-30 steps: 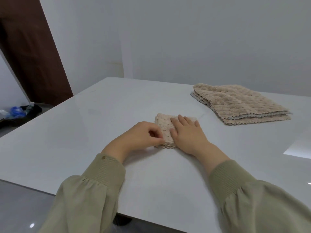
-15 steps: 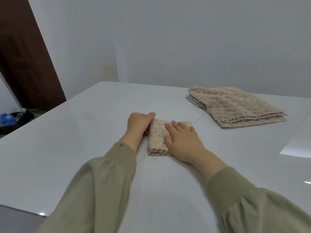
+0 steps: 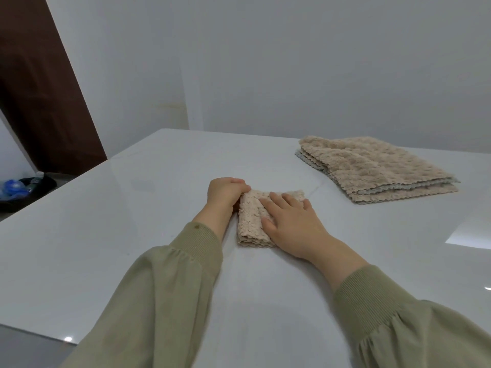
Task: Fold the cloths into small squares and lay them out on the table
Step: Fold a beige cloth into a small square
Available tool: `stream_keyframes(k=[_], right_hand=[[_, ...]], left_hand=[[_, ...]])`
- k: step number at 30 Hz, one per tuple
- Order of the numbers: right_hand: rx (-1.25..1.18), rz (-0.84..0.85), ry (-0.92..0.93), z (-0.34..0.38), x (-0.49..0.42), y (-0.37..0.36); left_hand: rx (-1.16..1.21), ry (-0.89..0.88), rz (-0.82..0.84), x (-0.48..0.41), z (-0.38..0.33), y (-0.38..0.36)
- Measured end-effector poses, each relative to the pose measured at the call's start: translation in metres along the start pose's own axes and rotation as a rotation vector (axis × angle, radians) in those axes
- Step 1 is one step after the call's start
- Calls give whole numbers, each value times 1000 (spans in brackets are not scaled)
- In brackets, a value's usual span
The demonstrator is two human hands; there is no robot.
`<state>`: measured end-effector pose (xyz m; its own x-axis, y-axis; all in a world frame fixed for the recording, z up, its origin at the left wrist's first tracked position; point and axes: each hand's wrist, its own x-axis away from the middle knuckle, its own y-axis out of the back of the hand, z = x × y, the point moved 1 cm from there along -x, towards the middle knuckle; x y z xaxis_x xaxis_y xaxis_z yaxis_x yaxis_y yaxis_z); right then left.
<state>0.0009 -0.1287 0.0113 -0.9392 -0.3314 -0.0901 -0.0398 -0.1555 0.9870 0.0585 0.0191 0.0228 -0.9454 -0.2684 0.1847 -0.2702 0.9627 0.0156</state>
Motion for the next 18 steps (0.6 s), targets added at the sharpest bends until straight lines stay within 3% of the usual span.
stream_keyframes(k=[5,9,14,16,18], right_hand=[[-46,18,-50,0,0,-2],[-66,-24,-101,1,0,-4],[-225,-128,-128,-4,4,2],[-207,-122,-148,-10,4,3],[-161,-41,-156,-15,4,2]], left_hand=[[152,-1,-51,-2,6,5],[-397,-293,-183,0,14,3],[-866,-577,-173,10,9,7],[-917,-745,-118,20,2,10],[-1027,-835,68,29,0,9]])
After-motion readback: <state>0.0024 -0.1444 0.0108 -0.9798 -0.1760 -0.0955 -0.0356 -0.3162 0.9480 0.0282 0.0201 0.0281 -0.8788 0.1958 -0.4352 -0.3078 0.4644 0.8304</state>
